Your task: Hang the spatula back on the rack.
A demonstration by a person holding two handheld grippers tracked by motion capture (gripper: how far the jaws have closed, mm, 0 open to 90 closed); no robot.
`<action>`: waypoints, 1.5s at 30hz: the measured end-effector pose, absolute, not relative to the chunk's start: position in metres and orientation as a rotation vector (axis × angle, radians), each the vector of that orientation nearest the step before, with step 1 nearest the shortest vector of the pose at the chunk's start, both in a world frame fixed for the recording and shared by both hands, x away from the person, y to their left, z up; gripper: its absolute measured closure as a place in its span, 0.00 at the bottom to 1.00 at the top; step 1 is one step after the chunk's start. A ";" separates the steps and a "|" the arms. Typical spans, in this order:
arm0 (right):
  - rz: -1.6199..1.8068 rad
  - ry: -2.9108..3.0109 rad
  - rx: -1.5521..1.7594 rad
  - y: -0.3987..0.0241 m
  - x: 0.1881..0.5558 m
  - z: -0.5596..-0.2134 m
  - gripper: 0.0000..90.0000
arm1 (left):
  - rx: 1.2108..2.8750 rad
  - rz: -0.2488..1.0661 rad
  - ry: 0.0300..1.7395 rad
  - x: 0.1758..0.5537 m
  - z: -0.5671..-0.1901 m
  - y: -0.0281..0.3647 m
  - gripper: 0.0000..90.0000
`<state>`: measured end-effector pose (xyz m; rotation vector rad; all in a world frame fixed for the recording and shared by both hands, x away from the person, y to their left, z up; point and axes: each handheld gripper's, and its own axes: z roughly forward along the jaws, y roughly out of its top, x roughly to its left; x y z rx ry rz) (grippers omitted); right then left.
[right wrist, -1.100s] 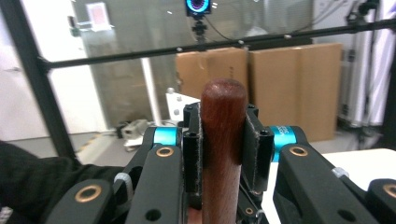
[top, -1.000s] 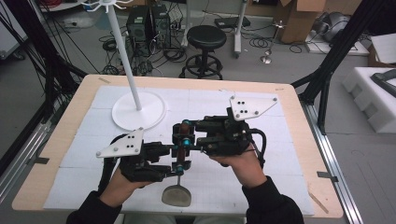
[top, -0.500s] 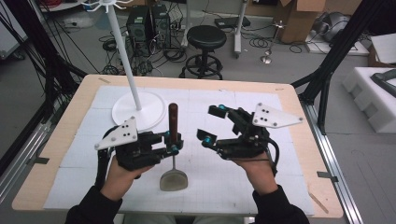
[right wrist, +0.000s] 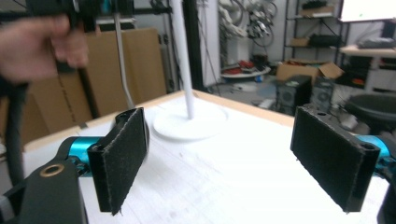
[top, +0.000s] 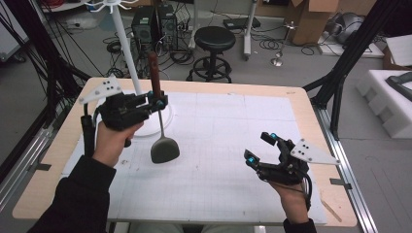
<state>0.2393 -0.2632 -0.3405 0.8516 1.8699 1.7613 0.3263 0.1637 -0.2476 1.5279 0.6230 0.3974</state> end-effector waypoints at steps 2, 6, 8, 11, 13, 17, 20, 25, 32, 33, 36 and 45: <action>1.747 1.870 0.865 -0.266 0.238 -0.348 0.19 | 1.528 0.421 0.643 0.337 -0.240 0.167 0.81; 1.699 1.884 0.868 -0.266 0.236 -0.356 0.19 | 1.513 0.467 0.689 0.358 -0.226 0.174 0.81; 1.688 1.887 0.851 -0.265 0.235 -0.356 0.19 | 1.509 0.479 0.714 0.368 -0.220 0.177 0.81; 1.688 1.889 0.840 -0.265 0.235 -0.356 0.19 | 1.503 0.501 0.751 0.381 -0.212 0.182 0.81; 1.694 1.891 0.840 -0.265 0.235 -0.356 0.19 | 1.496 0.515 0.777 0.388 -0.209 0.185 0.81; 1.706 1.889 0.841 -0.269 0.235 -0.356 0.19 | 1.493 0.532 0.815 0.400 -0.203 0.190 0.81; 1.710 1.886 0.844 -0.272 0.235 -0.356 0.19 | 1.490 0.542 0.835 0.407 -0.201 0.190 0.81; 1.720 1.888 0.838 -0.273 0.234 -0.356 0.19 | 1.488 0.547 0.854 0.413 -0.201 0.190 0.81; 1.726 1.893 0.845 -0.273 0.233 -0.356 0.19 | 1.480 0.552 0.896 0.417 -0.203 0.194 0.81; 1.725 1.892 0.844 -0.273 0.233 -0.356 0.19 | 1.478 0.552 0.909 0.417 -0.203 0.195 0.81; 1.726 1.888 0.846 -0.274 0.233 -0.356 0.19 | 1.481 0.554 0.945 0.420 -0.205 0.199 0.81; 1.721 1.880 0.860 -0.278 0.234 -0.357 0.19 | 1.466 0.608 0.935 0.411 -0.212 0.204 0.65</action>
